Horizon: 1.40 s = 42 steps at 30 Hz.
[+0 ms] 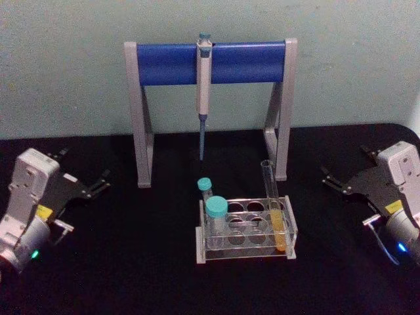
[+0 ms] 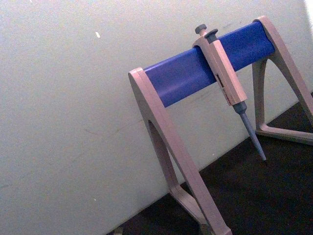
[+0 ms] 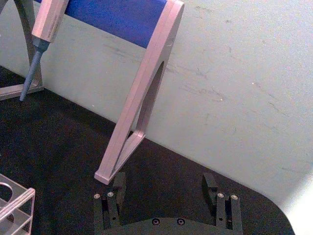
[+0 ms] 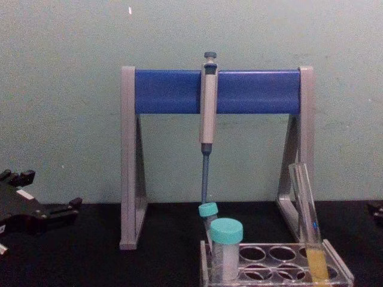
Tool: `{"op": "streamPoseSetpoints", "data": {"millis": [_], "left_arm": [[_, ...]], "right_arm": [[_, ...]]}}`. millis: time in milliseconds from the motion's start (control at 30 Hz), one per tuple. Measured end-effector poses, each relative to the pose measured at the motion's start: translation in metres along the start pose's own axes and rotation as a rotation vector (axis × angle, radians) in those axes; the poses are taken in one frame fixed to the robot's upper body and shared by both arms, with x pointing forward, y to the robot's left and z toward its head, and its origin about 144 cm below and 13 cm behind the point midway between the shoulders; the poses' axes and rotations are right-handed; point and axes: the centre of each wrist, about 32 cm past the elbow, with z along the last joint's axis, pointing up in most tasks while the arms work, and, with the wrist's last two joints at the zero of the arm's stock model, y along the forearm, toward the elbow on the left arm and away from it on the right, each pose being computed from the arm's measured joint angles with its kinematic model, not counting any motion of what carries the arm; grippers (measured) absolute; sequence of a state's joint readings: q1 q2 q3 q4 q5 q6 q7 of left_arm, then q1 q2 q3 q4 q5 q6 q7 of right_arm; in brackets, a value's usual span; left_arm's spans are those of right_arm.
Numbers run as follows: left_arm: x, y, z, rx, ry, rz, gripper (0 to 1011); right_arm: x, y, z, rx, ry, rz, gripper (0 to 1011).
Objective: Pick up the test tube from the test tube rack, shake it, then place it back into the test tube rack.
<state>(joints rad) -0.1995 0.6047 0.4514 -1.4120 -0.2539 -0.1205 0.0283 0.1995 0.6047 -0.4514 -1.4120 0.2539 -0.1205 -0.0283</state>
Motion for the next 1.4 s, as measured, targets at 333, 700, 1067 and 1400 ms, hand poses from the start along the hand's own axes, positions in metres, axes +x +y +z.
{"op": "streamPoseSetpoints", "data": {"millis": [333, 700, 1067, 1400], "left_arm": [[0.0, 0.0, 0.0, 0.0, 0.0, 0.0, 1001], [0.0, 0.0, 0.0, 0.0, 0.0, 0.0, 1001], [0.0, 0.0, 0.0, 0.0, 0.0, 0.0, 1001], [0.0, 0.0, 0.0, 0.0, 0.0, 0.0, 1001]], "right_arm": [[0.0, 0.0, 0.0, 0.0, 0.0, 0.0, 1000], [0.0, 0.0, 0.0, 0.0, 0.0, 0.0, 1000], [0.0, 0.0, 0.0, 0.0, 0.0, 0.0, 1000], [0.0019, -0.0038, 0.0005, 0.029, 0.016, 0.008, 1000]]}}
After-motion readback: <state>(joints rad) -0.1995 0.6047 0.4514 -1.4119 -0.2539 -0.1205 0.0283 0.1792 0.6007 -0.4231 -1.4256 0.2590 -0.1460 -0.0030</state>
